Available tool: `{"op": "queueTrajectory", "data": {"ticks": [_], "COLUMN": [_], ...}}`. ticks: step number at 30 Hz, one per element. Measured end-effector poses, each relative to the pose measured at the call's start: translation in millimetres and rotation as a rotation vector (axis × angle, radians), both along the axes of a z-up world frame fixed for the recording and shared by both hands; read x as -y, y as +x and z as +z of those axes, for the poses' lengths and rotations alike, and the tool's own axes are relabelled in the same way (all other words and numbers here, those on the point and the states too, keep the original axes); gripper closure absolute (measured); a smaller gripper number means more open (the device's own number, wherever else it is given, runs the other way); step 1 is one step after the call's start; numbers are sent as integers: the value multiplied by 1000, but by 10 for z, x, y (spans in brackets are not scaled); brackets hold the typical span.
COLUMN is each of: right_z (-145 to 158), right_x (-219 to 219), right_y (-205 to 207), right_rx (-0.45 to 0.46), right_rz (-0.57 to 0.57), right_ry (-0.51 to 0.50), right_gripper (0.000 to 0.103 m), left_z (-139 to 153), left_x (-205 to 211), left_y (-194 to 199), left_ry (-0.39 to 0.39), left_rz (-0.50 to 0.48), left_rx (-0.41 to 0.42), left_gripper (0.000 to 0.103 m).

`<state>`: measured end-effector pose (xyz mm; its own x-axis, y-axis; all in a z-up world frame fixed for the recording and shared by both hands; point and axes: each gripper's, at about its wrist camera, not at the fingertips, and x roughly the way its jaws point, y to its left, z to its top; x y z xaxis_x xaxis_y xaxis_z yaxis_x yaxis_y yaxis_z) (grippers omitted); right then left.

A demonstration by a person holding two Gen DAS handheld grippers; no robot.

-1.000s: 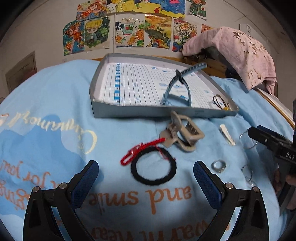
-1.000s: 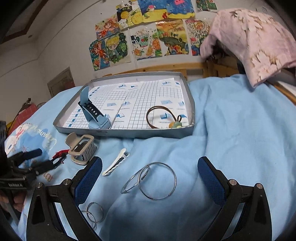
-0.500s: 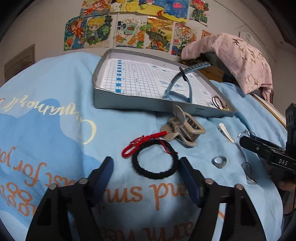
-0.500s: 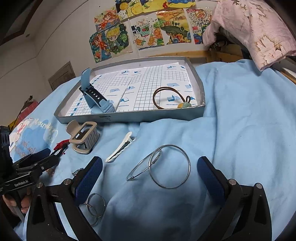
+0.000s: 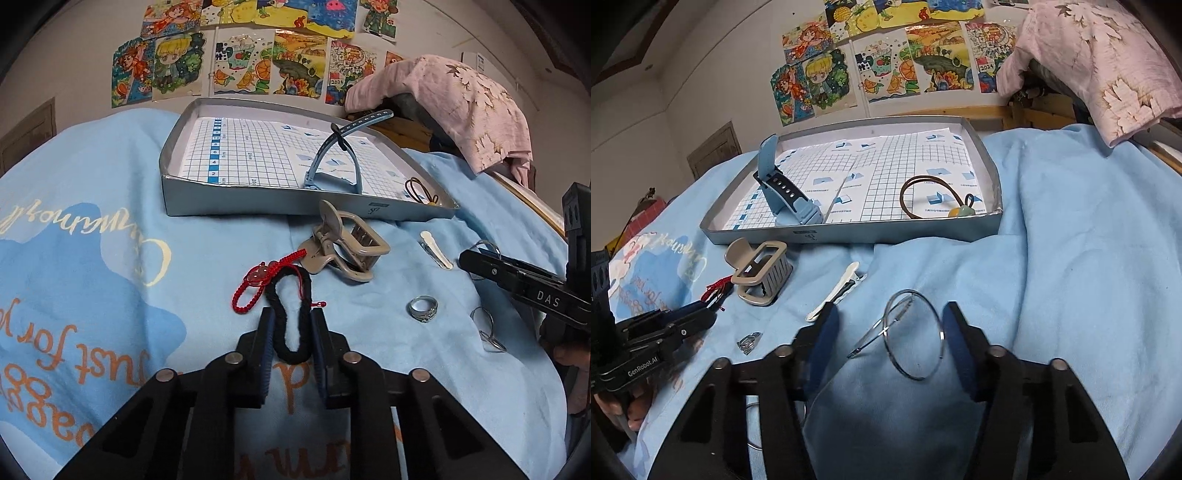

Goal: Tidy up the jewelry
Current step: 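Grasp the black hair tie with the left tool while the right tool grasps the silver hoop earrings, then carry the black hair tie and hoop earrings into the tray and release both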

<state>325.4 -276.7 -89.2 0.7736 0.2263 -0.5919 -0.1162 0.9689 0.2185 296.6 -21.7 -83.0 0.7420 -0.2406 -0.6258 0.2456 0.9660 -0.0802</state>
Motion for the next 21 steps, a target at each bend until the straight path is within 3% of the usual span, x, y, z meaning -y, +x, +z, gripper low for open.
{"op": "queueTrajectory", "data": {"ticks": [4, 12, 14, 21], "right_z": [20, 57, 64, 58], "right_x": [-6, -64, -73, -55], "right_y": [-18, -62, -78, -102], "right_rx": [8, 13, 13, -8], "right_rz": [8, 35, 42, 47], "right_ry": [-3, -20, -23, -18], "right_gripper": [67, 73, 83, 92], "left_z": [4, 11, 16, 106], "left_x": [4, 60, 89, 265], "left_y": [-38, -210, -235, -451], "left_ry": [3, 5, 8, 26], "left_rz": [-11, -73, -93, -191], "left_rx": [-4, -24, -25, 33], "left_gripper": [90, 92, 92, 93]}}
